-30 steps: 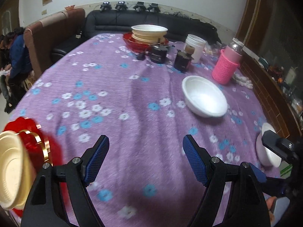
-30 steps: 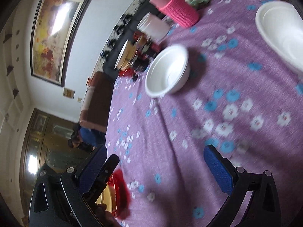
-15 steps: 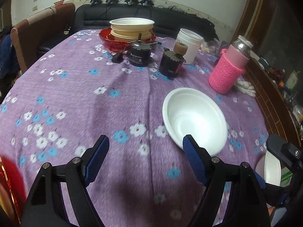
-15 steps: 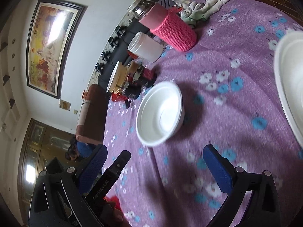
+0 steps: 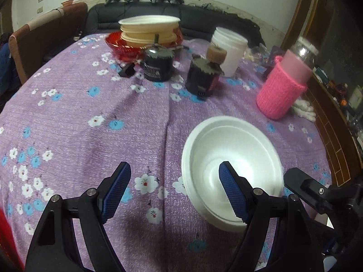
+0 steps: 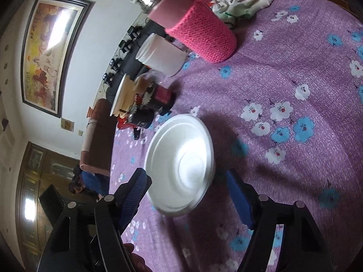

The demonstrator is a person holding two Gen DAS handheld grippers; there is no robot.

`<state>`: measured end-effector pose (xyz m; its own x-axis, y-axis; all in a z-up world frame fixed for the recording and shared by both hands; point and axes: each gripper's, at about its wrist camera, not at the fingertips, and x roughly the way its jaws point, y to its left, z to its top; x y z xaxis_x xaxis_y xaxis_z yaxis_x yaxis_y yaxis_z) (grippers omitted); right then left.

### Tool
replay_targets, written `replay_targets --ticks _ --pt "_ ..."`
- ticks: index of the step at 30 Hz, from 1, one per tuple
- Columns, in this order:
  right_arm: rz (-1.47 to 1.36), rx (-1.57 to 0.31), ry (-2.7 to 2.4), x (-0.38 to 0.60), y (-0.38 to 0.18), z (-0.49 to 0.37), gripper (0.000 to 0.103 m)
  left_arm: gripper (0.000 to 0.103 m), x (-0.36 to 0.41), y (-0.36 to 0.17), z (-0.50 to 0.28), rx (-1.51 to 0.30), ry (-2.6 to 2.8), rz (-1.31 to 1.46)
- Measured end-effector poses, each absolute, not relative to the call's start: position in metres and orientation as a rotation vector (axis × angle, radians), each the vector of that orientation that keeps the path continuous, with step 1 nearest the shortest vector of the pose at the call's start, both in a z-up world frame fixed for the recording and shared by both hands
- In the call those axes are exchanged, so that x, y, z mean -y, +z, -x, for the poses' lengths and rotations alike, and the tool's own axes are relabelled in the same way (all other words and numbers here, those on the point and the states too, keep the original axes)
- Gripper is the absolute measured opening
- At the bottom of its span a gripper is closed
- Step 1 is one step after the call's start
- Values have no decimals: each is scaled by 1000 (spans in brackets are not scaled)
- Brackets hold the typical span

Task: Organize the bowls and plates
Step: 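Grasp the rim of the white foam bowl with the left gripper, then lift the white foam bowl and carry it over the red plate stack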

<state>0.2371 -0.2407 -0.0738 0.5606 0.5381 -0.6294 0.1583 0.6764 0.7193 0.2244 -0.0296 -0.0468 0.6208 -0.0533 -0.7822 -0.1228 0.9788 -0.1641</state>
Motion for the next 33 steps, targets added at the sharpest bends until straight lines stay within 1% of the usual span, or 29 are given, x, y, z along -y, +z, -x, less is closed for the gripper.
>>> replay_targets --ticks 2,3,5,7,9,10,11,12,15,17,20,26,33 --pt "-814 -980 250 240 -76 -240 62 79 31 -50 -226 -893 57 192" --pt "-804 -981 248 239 -76 -241 61 78 31 -52 -228 -895 59 192" --pt "-791 -985 238 238 -79 -244 58 67 30 -57 -231 -913 59 198" --pt "-792 -994 230 238 -83 -247 56 66 30 -61 -234 -921 61 195" --pt "-788 -1002 227 238 -85 -248 50 57 30 -64 -236 -926 70 186" --pt "-779 -1006 224 238 -86 -248 46 48 30 -65 -237 -933 71 182" --pt "-770 -1011 221 236 -87 -249 41 42 30 -67 -238 -939 69 183" --pt "-765 -1014 221 235 -88 -250 39 40 31 -69 -238 -943 63 178" --pt "-749 -1016 218 231 -90 -251 31 28 36 -69 -236 -939 31 163" --pt "-735 -1020 221 229 -90 -251 14 17 41 -64 -232 -929 19 142" --pt "-706 -1019 214 226 -88 -245 8 15 46 -60 -226 -924 14 116" --pt "-696 -1014 206 227 -86 -228 8 15 45 -59 -209 -932 7 103" --pt "-672 -998 218 226 -74 -196 8 15 43 -46 -180 -916 -4 97"
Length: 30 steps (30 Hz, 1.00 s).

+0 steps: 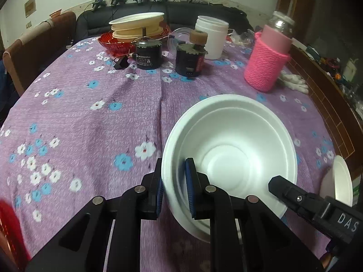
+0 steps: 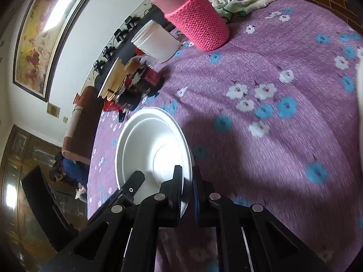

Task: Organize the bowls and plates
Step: 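Lift the white foam bowl and carry it over the red plate stack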

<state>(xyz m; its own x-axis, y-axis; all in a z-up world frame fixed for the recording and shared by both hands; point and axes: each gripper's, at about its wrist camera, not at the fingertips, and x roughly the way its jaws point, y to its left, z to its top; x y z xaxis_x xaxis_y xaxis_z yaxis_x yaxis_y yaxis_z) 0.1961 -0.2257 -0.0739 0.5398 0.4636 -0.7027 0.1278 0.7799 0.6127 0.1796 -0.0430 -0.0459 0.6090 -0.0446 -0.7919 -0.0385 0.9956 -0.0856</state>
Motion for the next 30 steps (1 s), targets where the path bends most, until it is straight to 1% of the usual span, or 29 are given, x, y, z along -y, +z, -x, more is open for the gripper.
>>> replay_targets --ticks 18,30 --pt "-642 -980 203 231 -58 -85 8 15 48 -37 -85 -900 -53 66" --pt "-635 -1001 219 225 -66 -41 9 15 41 -47 -46 -914 -50 51"
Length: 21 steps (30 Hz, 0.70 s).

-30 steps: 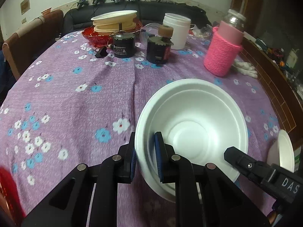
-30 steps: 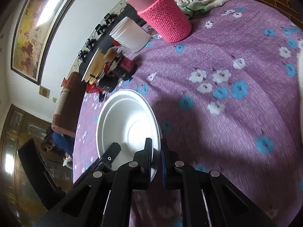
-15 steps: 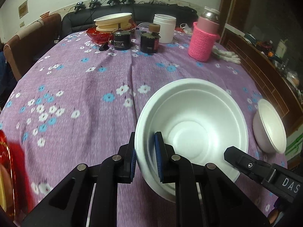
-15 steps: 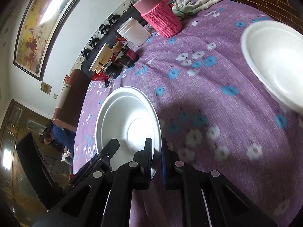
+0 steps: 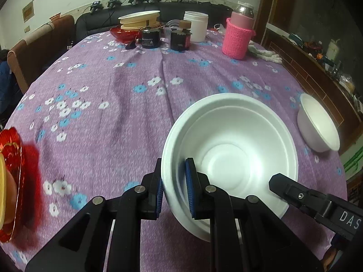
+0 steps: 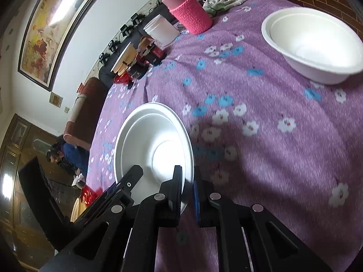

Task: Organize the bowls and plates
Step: 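Lift the white foam bowl and carry it over the red plate stack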

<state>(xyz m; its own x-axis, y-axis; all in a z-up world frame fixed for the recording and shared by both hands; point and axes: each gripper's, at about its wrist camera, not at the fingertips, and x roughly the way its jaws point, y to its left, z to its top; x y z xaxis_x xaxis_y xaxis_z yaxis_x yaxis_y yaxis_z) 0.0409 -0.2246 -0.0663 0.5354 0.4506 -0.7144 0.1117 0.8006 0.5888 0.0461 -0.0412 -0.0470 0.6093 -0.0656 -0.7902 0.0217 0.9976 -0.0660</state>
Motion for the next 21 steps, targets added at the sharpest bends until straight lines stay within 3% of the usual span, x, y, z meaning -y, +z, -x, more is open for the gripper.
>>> replay_targets --ticks 21 --pt "-563 -997 337 175 -49 -25 9 15 -11 -30 -9 -869 19 118"
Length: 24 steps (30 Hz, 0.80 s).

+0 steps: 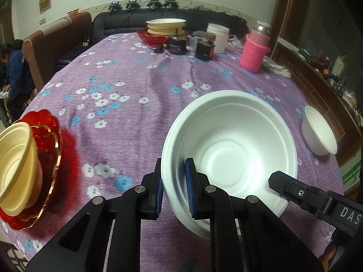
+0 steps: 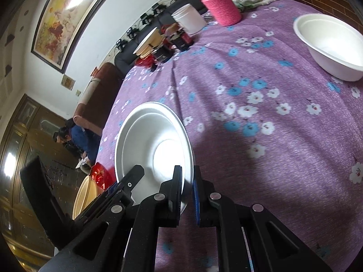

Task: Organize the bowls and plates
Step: 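Lift the white foam bowl and carry it over the red plate stack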

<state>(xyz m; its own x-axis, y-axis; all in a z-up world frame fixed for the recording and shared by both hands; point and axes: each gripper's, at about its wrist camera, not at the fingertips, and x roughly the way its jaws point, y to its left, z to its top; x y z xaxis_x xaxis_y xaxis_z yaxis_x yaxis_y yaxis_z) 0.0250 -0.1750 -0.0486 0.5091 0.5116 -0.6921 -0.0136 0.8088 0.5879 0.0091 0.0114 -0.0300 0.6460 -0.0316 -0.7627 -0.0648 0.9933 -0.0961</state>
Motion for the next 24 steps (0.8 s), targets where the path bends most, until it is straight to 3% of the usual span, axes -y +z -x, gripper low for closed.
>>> replay_targets --ticks 24 --pt "-454 -950 507 95 -8 -23 8 15 -88 9 22 -768 155 202"
